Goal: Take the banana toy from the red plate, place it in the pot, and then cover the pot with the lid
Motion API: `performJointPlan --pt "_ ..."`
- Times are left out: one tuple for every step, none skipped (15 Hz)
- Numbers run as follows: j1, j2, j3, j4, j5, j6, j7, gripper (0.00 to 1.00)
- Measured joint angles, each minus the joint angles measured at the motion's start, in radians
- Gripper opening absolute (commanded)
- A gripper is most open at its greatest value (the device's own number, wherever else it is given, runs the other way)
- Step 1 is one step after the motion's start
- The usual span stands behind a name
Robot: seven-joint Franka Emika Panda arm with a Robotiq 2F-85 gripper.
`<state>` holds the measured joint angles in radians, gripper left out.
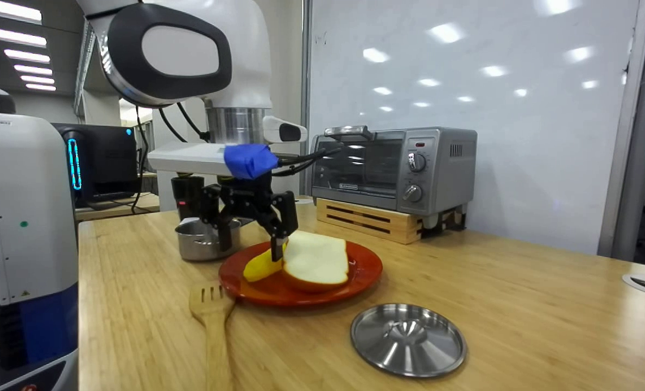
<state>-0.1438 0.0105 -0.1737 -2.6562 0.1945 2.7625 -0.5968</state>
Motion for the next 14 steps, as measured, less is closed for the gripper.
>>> performJointPlan --pt "-0.002 0.002 -0.001 0.0 0.01 -0.001 -0.029 1.0" --pt "-0.004 0.005 -0.002 0.002 0.016 -0.003 -0.054 1.0" --pt "-0.006 0.01 -0.002 0.004 0.018 -0.005 -0.073 1.0" --pt "-0.007 0.014 -0.002 0.007 0.018 -0.008 -0.09 1.0" --pt "-0.007 0.021 -0.002 0.012 0.018 -0.012 -0.105 1.0" --pt "-0.007 0.027 -0.002 0.016 0.018 -0.013 -0.115 1.0" --pt "-0.007 0.034 -0.002 0.021 0.018 -0.013 -0.12 1.0" --pt "-0.009 0.04 -0.002 0.026 0.014 -0.013 -0.121 1.0" --pt "-0.012 0.047 -0.002 0.033 0.008 -0.012 -0.121 1.0" --pt "-0.018 0.055 -0.002 0.04 0.001 -0.011 -0.121 1.0" --pt "-0.026 0.061 -0.004 0.047 -0.012 -0.011 -0.121 1.0" --pt "-0.036 0.065 -0.006 0.054 -0.026 -0.01 -0.12 1.0" --pt "-0.045 0.068 -0.011 0.062 -0.043 -0.009 -0.116 1.0" --pt "-0.054 0.071 -0.019 0.07 -0.06 -0.008 -0.114 1.0"
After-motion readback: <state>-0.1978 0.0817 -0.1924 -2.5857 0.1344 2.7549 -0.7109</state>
